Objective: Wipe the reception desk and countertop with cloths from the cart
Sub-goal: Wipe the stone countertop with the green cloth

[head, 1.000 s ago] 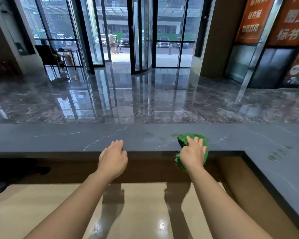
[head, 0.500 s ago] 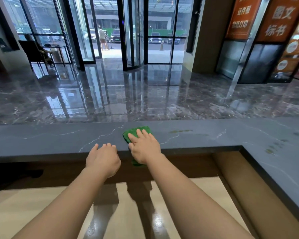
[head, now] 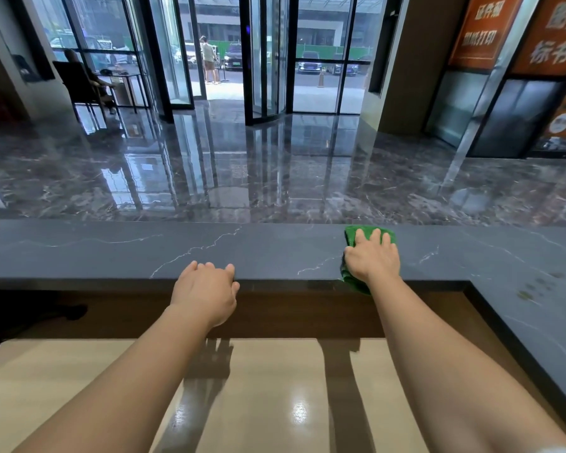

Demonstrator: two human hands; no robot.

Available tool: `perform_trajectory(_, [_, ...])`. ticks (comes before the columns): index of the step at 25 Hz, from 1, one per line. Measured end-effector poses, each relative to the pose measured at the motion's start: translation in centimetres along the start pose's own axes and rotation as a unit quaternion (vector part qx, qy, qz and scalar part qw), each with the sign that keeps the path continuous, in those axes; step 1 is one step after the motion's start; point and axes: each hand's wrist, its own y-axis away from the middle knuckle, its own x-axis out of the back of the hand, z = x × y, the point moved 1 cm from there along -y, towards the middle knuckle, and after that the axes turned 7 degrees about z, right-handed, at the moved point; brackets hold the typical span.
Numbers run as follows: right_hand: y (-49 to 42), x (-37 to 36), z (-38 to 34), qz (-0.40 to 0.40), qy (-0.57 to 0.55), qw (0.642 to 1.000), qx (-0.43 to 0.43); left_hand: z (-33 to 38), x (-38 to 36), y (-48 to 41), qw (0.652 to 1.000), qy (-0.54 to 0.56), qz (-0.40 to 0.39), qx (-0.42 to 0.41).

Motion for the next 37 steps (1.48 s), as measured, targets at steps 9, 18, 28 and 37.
perform_trajectory(9, [0.5, -2.2, -15.6, 0.000, -0.010, 0.990, 0.143, -0.2, -0.9, 0.3, 0.999, -0.023, 0.032, -0.009])
perform_trajectory(18, [-1.0, -2.6, -14.8, -0.042, 0.028, 0.949, 0.311, -0.2, -0.2, -0.3, 1.000, 0.003, 0.003, 0.009])
perform_trajectory(28, [-4.1, 0.5, 2.5, -0.036, 0.020, 0.998, 0.057, -0.4, -1.1, 0.5, 0.997, 0.078, 0.010, 0.013])
perform_trajectory(37, [4.9, -0.8, -6.9, -0.005, -0.003, 0.967, 0.254, 3.9, -0.6, 1.4, 0.978, 0.180, 0.104, -0.007])
